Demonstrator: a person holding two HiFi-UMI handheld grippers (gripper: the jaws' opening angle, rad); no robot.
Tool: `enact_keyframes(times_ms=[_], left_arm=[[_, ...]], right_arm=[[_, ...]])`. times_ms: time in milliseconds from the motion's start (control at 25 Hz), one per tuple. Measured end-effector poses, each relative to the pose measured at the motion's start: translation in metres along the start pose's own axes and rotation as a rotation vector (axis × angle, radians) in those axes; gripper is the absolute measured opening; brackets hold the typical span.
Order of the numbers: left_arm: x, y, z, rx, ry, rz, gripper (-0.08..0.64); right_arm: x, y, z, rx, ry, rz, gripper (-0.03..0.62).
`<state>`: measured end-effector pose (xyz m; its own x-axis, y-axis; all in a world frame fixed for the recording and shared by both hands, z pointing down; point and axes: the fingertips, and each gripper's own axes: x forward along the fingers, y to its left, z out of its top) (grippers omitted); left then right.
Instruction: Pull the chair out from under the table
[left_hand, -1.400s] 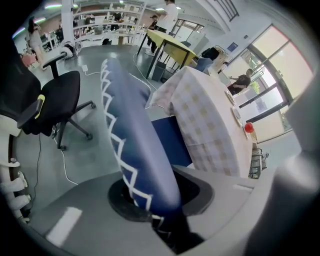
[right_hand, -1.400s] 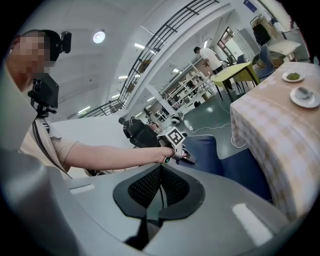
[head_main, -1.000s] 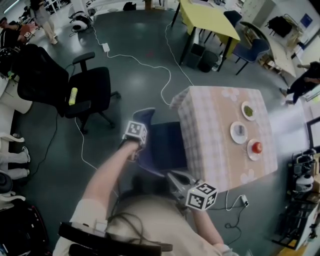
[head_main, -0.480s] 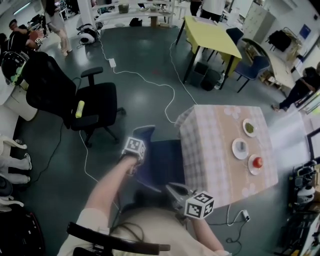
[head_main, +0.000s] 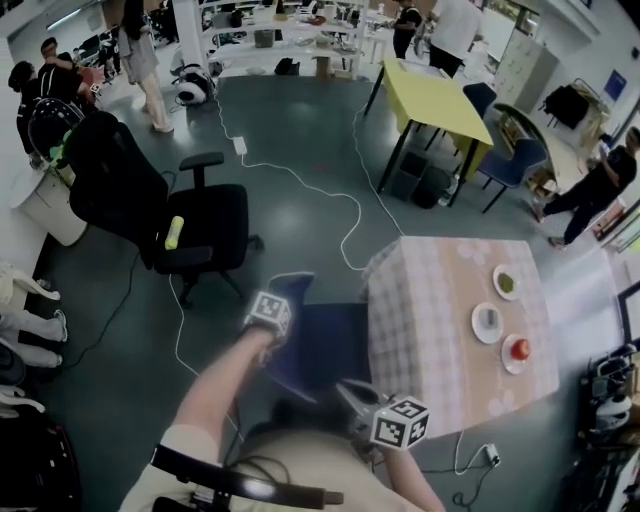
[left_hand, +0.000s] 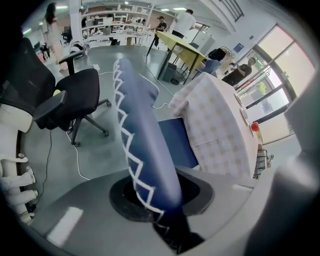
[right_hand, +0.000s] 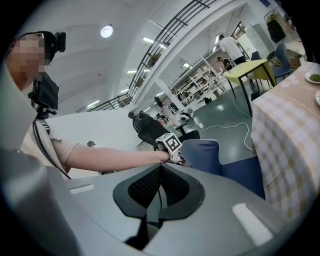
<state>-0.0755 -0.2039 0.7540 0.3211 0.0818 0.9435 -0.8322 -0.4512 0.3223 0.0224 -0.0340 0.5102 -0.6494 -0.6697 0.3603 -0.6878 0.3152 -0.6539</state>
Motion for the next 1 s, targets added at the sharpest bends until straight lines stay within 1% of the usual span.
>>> enact_keyframes(times_ms=[200, 320, 440, 520, 640, 720, 1000], left_arm=[[-0.005, 0.01, -0.01, -0.015, -0.003, -0.008, 0.084], [-0.007, 0.016, -0.002, -0.006, -0.017, -0.004, 0.084], [-0.007, 0.03, 0.004, 0.007, -0.028, 0.018, 0.084], [-0.007, 0.035, 0.004, -0.001, -0.036, 0.02, 0.084], [-0.012, 0.046, 0.006, -0.009, -0.047, 0.01, 0.083], [-0.014, 0.057, 0.006, -0.012, -0.053, 0.018, 0.083], [-0.027, 0.093, -0.006, -0.022, -0.057, 0.021, 0.083]], right_arm=[[0.013, 0.012, -0.001, -0.028, 0.026, 0.027, 0.012], [0.021, 0.016, 0.003, -0.042, 0.039, 0.033, 0.012], [0.03, 0.02, -0.006, -0.059, 0.084, 0.037, 0.012], [0.033, 0.024, -0.01, -0.062, 0.105, 0.043, 0.012], [0.041, 0.029, -0.006, -0.065, 0.106, 0.051, 0.012], [0.048, 0.033, -0.006, -0.073, 0.113, 0.054, 0.014], [0.068, 0.048, -0.009, -0.092, 0.121, 0.056, 0.013]])
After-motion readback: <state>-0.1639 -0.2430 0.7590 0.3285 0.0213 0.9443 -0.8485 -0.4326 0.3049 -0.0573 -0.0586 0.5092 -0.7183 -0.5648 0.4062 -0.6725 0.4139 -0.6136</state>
